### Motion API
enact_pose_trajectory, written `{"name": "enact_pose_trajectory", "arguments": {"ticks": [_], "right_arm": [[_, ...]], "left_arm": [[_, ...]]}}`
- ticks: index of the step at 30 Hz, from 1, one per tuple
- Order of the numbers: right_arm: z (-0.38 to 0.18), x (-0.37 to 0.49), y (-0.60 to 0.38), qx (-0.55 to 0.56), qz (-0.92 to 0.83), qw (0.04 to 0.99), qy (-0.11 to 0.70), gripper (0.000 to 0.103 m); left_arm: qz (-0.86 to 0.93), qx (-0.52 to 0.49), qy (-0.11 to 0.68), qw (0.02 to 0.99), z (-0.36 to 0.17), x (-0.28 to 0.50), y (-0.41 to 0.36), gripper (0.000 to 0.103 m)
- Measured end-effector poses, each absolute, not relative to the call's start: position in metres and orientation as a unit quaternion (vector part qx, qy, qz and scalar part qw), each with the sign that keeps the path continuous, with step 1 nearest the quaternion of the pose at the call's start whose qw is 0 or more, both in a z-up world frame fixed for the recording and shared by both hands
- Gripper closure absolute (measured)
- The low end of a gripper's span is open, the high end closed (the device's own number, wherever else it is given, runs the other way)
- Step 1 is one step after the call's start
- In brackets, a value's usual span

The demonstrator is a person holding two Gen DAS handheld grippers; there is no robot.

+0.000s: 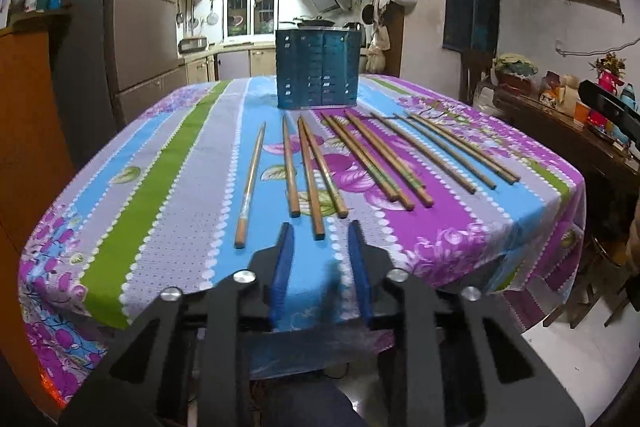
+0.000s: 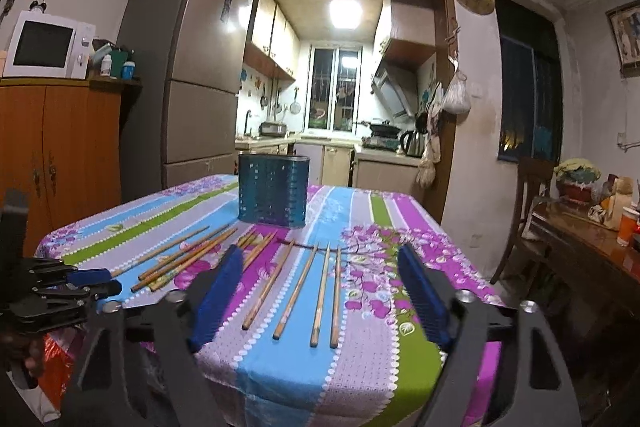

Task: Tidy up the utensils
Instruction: 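Move both tools toward the wooden chopsticks lying on the cloth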

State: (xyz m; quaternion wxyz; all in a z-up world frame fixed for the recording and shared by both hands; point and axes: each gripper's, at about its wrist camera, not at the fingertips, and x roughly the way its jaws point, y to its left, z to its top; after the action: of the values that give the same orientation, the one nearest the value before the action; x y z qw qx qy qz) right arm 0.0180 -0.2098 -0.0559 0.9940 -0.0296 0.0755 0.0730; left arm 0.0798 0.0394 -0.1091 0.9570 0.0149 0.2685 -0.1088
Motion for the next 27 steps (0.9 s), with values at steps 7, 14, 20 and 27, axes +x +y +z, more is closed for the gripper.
{"name": "enact_pose_trajectory", "arguments": {"ticks": [7, 14, 20, 27], "right_arm": [[-0.067, 0.037, -0.203, -0.029, 0.083, 0.991, 0.098, 0.035], [-0.078, 0.048, -0.199, -0.034, 0.094, 0.988, 0.119, 0.036], [-0.102, 0.052, -0.194, -0.043, 0.11, 0.981, 0.157, 0.058], [-0.129, 0.071, -0.182, -0.035, 0.124, 0.973, 0.193, 0.078]], "left_arm": [[-0.106, 0.023, 0.272, 0.956, -0.121, 0.081, 0.031, 0.084], [-0.108, 0.032, 0.265, 0.958, -0.12, 0.093, 0.025, 0.084], [-0.102, 0.035, 0.251, 0.962, -0.121, 0.094, 0.022, 0.084], [-0.095, 0.041, 0.243, 0.964, -0.121, 0.092, 0.019, 0.084]]}}
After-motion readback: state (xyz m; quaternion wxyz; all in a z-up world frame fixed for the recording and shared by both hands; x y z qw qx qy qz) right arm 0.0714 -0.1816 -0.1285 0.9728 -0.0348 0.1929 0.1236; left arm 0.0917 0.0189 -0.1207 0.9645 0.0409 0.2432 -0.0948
